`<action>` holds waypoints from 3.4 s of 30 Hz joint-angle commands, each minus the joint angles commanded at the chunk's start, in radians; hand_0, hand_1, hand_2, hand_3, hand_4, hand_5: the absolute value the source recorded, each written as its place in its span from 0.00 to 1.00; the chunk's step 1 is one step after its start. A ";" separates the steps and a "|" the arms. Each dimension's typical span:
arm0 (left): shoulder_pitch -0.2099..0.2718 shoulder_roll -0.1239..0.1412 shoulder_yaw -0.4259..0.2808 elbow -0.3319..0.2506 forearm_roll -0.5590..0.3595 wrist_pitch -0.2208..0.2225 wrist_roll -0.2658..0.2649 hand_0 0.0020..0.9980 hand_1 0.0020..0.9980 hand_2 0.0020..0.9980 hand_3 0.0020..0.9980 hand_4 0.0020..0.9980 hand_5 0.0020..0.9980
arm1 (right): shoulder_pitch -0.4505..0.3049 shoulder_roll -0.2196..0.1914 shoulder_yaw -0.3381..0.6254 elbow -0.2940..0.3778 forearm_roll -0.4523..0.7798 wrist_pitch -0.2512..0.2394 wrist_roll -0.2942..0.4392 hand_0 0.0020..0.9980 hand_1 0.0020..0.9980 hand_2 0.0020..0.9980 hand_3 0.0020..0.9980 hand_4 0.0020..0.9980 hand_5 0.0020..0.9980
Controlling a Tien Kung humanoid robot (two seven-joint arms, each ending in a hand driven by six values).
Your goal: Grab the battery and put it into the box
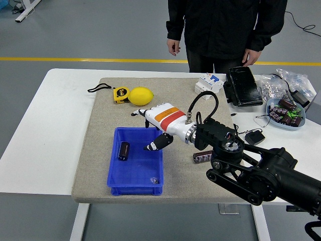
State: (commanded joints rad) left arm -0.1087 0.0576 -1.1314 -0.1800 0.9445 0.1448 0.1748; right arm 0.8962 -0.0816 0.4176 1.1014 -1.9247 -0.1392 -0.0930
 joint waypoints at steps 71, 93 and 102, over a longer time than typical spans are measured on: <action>0.013 -0.014 0.013 0.000 -0.016 -0.002 -0.001 0.76 0.71 0.73 0.62 0.70 0.61 | -0.191 -0.198 0.049 -0.045 -0.023 0.041 0.033 0.29 0.40 0.45 0.50 0.88 0.21; 0.010 -0.015 0.024 0.000 -0.031 -0.002 -0.002 0.76 0.71 0.73 0.62 0.70 0.61 | -0.196 -0.177 0.034 -0.086 -0.023 0.011 0.033 0.17 0.35 0.40 0.47 0.92 0.11; 0.009 -0.016 0.029 0.000 -0.037 -0.002 -0.003 0.75 0.71 0.73 0.62 0.70 0.61 | -0.205 -0.165 0.029 -0.109 -0.013 -0.011 0.035 0.15 0.32 0.39 0.46 0.93 0.06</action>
State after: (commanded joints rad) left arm -0.0993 0.0412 -1.1023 -0.1800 0.9075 0.1427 0.1720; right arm 0.6907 -0.2462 0.4465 0.9920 -1.9378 -0.1497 -0.0579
